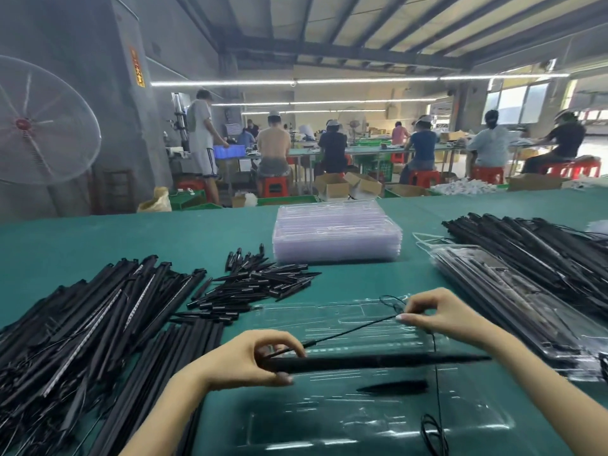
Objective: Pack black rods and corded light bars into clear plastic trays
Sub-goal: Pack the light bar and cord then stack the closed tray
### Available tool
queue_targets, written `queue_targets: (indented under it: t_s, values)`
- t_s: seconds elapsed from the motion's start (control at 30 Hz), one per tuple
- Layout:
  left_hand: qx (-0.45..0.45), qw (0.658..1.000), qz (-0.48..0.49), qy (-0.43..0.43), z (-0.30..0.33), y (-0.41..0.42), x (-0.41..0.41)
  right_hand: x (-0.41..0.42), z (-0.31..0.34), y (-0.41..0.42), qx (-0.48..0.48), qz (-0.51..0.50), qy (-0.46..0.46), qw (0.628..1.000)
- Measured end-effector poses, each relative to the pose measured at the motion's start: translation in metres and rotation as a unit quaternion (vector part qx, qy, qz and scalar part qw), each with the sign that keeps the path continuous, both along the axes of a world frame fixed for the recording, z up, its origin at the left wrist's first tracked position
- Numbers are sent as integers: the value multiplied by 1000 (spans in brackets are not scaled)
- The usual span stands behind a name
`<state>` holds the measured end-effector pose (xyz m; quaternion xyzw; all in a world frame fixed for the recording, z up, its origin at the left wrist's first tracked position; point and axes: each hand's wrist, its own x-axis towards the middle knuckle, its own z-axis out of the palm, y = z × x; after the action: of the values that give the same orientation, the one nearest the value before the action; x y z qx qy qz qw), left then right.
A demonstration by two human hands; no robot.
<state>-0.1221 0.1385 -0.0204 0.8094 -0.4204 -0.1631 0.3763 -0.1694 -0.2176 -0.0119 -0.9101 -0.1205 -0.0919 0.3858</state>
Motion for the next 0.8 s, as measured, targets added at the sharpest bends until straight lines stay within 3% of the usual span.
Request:
queue_targets:
  t_s: [0.17, 0.27, 0.33, 0.47, 0.67, 0.8]
  values:
    - [78, 982, 18, -171, -18, -15, 4, -5, 13, -15, -29, -6, -93, 995]
    - [100, 975, 35, -195, -29, -22, 6, -8, 18, -19, -138, -9, -170, 976]
    - [108, 974, 50, -193, -33, -25, 8, -11, 20, -22, -211, -7, -151, 966]
    - [81, 986, 99, -106, -41, -20, 11, -17, 9, -32, -387, 15, -16, 922]
    - [124, 975, 126, -132, -45, -25, 5, -36, -9, -45, -288, -3, 39, 957]
    - [164, 959, 137, -184, -48, -36, -6, -51, -24, -50, -350, -40, 32, 935]
